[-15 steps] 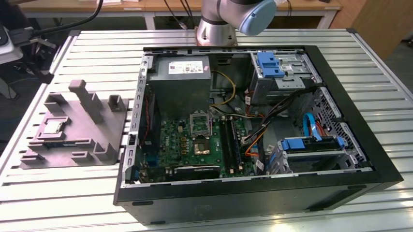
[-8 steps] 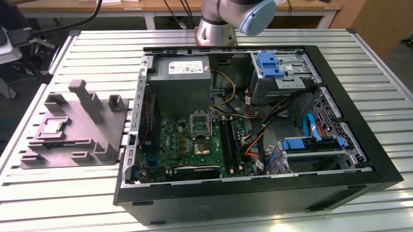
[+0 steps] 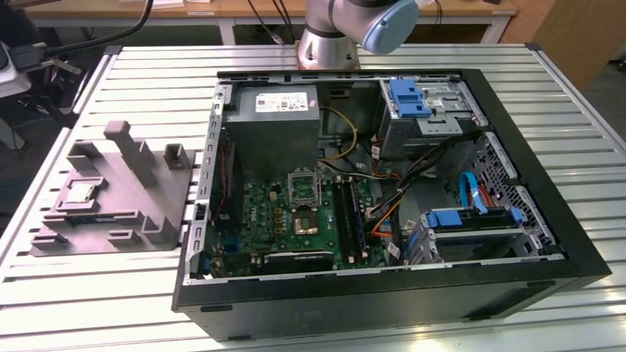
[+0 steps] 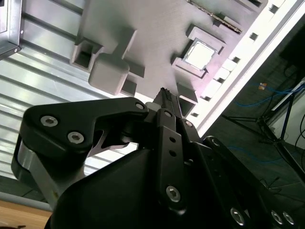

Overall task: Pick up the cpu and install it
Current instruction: 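Reach for the cpu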

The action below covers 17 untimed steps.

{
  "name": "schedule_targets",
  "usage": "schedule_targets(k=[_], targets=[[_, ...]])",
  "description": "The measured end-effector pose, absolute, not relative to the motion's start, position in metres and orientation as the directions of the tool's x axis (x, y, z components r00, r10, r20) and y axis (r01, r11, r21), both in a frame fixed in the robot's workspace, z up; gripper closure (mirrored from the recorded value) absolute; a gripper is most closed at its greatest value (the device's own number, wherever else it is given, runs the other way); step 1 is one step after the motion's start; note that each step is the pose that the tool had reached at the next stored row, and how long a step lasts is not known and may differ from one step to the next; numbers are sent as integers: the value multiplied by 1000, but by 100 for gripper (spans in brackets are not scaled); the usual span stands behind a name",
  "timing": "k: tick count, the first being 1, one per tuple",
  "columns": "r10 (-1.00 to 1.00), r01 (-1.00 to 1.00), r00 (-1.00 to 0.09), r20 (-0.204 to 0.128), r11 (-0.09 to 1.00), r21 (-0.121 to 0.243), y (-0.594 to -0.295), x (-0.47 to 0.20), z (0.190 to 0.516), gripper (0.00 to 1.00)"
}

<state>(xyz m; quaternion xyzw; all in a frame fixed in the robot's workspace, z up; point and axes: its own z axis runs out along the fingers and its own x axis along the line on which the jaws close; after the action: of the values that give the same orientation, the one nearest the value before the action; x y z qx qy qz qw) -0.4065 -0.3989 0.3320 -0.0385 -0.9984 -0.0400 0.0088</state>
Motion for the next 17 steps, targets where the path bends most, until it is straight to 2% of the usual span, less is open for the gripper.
schedule_targets(k=[17], targets=[[76,78,-997,21,994,79,-399,-411,332,89]])
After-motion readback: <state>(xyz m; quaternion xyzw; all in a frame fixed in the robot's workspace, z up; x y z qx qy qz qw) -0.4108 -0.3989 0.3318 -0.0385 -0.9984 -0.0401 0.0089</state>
